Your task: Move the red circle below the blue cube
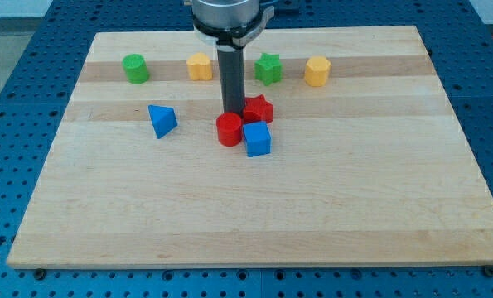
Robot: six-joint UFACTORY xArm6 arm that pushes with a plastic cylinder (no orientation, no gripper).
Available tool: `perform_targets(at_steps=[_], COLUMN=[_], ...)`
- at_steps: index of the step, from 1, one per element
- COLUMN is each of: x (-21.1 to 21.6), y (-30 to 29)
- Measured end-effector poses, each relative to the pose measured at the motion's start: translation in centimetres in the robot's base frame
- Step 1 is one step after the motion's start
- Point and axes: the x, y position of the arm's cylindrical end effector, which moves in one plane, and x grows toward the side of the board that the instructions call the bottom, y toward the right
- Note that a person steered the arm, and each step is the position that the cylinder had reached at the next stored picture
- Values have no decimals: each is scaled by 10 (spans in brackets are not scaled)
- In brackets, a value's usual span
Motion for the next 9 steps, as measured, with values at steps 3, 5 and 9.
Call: perform_targets(at_steps=[3,5,9], x=[54,50,88], y=[-2,-29,-55])
